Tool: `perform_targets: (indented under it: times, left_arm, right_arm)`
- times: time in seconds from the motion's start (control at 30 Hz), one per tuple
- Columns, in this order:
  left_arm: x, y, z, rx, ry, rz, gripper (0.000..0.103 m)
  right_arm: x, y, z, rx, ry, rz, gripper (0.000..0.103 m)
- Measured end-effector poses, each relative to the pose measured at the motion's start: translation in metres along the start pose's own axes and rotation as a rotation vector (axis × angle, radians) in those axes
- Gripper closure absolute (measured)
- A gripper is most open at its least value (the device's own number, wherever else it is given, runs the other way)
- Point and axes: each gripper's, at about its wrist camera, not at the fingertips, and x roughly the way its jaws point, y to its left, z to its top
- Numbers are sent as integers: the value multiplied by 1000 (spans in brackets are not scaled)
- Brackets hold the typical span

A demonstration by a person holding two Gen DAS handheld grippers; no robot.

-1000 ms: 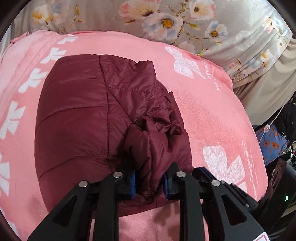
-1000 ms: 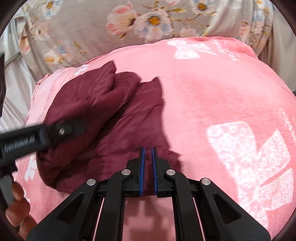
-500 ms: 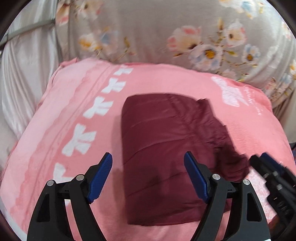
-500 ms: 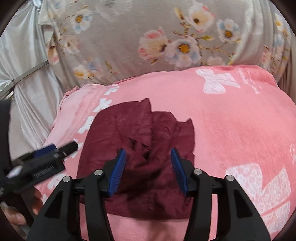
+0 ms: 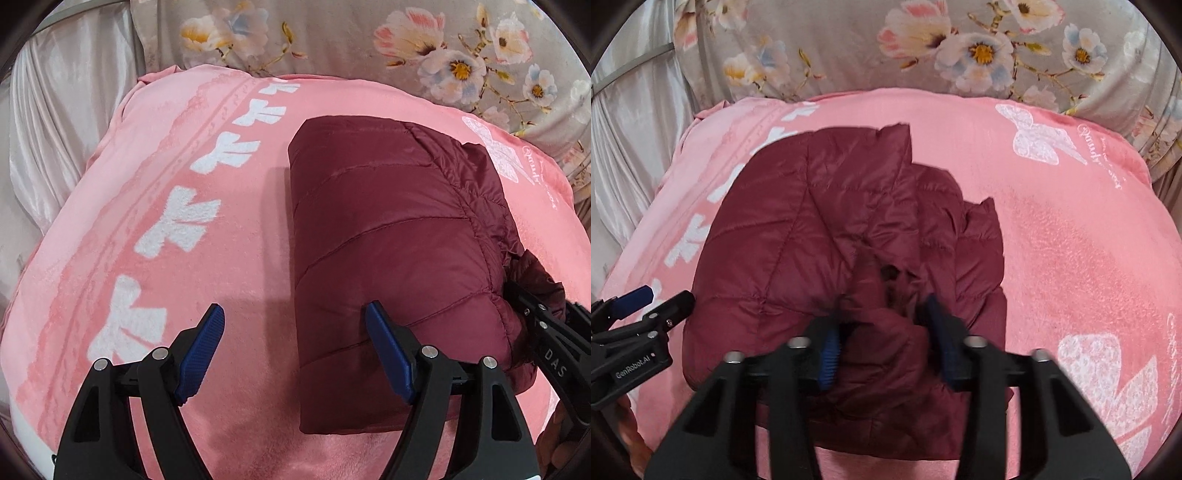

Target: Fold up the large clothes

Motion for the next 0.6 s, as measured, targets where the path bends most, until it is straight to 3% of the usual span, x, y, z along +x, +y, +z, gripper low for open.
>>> perform_targets:
  times: [0.07,0.13,0.6]
  left_arm:
    - [2,-2,-2,4,11,-10,28]
    - [4,-5,-4,12,26,-25,28]
    - [25,-28,-19,68,81,-50,26]
  right_arm:
    - [-4,-7,-3,7,-18,-22,94]
    - [-10,-16,-7,20,-26,-46,95]
    - [5,-37,-45,-31,81,-141,95]
